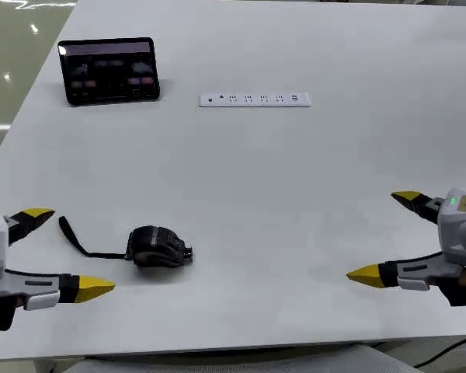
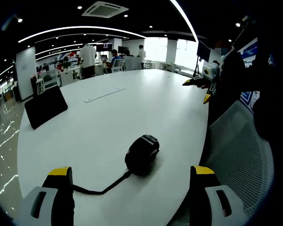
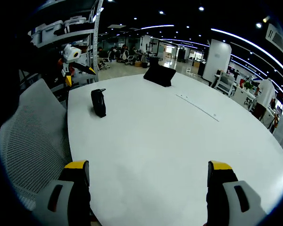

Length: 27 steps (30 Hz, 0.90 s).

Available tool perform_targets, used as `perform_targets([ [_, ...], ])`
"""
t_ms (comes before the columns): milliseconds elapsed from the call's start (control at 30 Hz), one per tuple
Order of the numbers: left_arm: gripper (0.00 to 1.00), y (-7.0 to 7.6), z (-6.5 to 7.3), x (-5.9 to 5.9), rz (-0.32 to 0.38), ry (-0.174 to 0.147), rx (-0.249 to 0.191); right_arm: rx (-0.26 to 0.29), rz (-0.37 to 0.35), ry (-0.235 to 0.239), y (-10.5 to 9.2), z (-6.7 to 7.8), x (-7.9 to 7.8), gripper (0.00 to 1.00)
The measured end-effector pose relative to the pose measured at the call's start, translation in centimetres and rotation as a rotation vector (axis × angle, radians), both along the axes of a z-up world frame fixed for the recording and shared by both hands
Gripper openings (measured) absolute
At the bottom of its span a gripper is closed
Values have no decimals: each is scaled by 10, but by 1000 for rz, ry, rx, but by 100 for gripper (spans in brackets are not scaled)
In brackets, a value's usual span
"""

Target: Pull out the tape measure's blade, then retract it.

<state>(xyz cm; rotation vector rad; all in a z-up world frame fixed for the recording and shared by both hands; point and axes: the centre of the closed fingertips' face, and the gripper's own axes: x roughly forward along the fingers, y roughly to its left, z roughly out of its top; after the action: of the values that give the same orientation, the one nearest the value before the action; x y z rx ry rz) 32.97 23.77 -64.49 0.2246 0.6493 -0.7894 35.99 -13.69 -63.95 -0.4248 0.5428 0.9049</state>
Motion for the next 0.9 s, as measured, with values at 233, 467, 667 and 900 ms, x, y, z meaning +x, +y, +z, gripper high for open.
perform_targets([
  [233, 100, -34, -8, 12, -187, 46, 12, 3, 100, -19, 38, 15, 25, 100],
  [467, 97, -51, -20, 23, -344, 45, 168, 14, 261, 10, 95, 3, 20, 100],
  [667, 83, -56, -37, 27, -458, 53, 281, -2, 368, 35, 135, -19, 10, 100],
  [900, 73, -70, -53, 26, -555, 64, 365, 4, 455, 29, 180, -34, 8, 100],
])
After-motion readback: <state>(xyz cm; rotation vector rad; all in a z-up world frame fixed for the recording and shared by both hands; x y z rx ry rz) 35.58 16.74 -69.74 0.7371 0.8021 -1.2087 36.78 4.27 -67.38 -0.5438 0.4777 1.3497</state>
